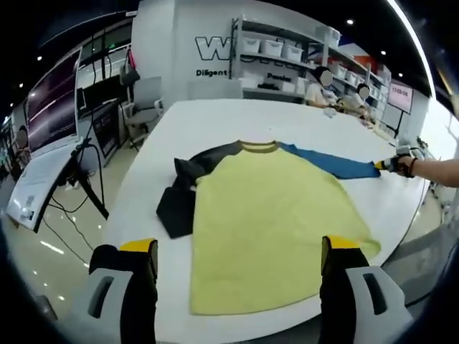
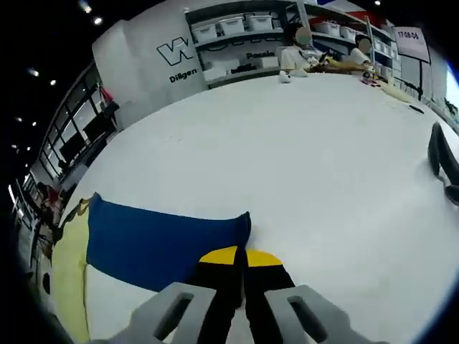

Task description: Fold the garment on the visible template until the final outline fits inside the template.

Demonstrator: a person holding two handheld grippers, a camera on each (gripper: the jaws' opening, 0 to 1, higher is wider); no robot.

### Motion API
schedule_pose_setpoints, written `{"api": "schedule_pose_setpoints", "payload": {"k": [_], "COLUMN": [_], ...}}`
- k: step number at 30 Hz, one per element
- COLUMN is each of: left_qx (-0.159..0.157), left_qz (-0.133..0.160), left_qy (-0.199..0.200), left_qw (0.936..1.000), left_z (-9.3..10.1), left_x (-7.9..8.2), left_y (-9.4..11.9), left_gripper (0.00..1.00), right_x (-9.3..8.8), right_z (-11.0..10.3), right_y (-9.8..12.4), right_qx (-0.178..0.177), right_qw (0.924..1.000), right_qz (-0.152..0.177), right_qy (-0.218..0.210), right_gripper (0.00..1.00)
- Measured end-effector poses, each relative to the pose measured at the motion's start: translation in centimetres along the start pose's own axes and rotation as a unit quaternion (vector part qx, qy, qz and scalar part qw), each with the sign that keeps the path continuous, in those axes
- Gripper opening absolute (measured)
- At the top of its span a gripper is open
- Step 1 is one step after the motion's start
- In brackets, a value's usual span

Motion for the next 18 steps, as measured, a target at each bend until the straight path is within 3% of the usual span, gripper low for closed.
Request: {"api": "schedule_pose_setpoints", "payload": {"k": [6,10,15,18], "left_qx": [0.002,0.002,0.001,0.000], "left_qz": [-0.002,0.000,0.004,0.006], "left_qy": [0.001,0.003,0.001,0.002], "left_qw": [1.0000,1.0000,1.0000,1.0000], "left_z": [0.0,0.1,0.2,0.4], "left_x": [-0.2,-0.2,0.0,0.2], "left_y": [0.0,0.0,-0.1,-0.1], "left_gripper": [0.96,0.96,0.98,0.99], "right_x": [-0.1,0.1,0.0,-0.3], "right_z": [1.1,0.6,-0.8,-1.3], "right_y": [0.3,1.2,1.1,0.9], "right_qx": [-0.021,-0.012,0.006,0.007], "right_qw": [0.9998,0.9996,0.9991,0.9993], "right_qz": [0.002,0.008,0.010,0.010], "right_qy": [-0.004,-0.025,-0.042,-0.036], "right_gripper": [0.00,0.00,0.26,0.30]}}
Point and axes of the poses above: the point that each gripper's makers call its tool centre point, and the gripper's own axes: y roughly backward along the fingers, z roughly to its right, x roughly out of its top, the point moved 2 cm from there along y, roughly backward along the fingers, and after that the axes turned 15 degrees about -x, right-handed, at the moved point
